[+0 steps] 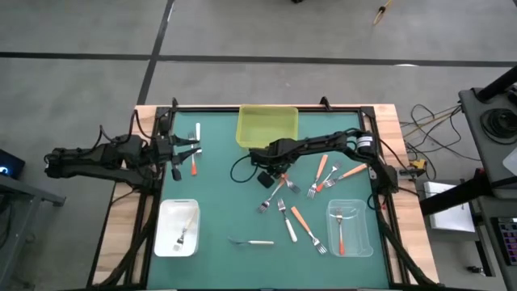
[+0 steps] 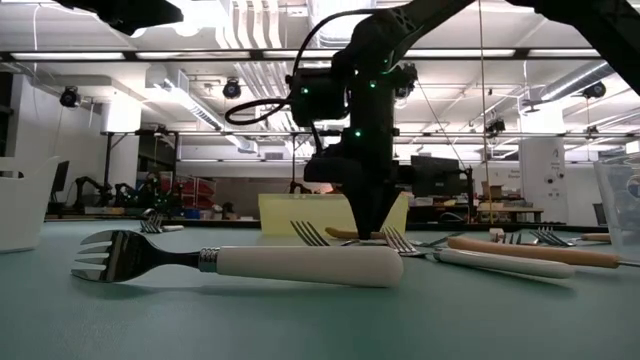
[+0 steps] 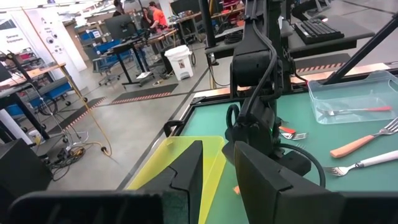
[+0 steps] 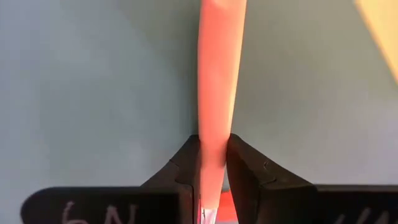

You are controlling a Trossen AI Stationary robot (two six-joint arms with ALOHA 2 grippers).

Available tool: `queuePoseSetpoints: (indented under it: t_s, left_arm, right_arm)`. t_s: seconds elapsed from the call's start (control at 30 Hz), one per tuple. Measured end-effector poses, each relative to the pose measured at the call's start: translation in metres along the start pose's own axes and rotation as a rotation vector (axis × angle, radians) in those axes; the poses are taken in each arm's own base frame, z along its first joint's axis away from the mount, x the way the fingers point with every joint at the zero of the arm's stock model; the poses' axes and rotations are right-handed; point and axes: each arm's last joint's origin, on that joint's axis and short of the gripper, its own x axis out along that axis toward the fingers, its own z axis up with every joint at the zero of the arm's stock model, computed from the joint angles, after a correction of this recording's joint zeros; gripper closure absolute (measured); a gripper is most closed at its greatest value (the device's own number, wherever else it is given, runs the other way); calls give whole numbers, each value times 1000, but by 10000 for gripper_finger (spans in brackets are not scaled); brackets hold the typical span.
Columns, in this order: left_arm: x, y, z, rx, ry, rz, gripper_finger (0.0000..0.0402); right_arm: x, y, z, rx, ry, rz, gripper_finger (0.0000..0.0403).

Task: Sort silverware by color (type)
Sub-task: Put the yellow fork into the yellow bin

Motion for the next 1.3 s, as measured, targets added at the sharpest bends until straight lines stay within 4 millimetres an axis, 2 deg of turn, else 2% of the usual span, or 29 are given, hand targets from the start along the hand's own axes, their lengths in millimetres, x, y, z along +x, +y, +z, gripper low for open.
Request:
queuePoseSetpoints:
  t_s: [0.3, 0.5, 0.7, 0.93, 1.3]
  left_arm:
    - [0, 0, 0, 0, 0, 0, 326]
    - [0, 0, 0, 0, 0, 0, 326]
    - [0, 0, 0, 1, 0, 0, 326]
    - [3, -1, 0, 15, 12, -3, 326]
    - [7, -2, 1, 26, 5, -1, 326]
  right_arm:
    - [-36, 7, 11, -93, -55, 47, 358]
    - [-66, 15, 26, -180, -151, 97, 358]
    - [-97, 14, 43, -274, -301, 59, 358]
    - [-118, -7, 66, -326, -408, -7, 359]
    - [-121, -49, 99, -309, -498, -41, 359]
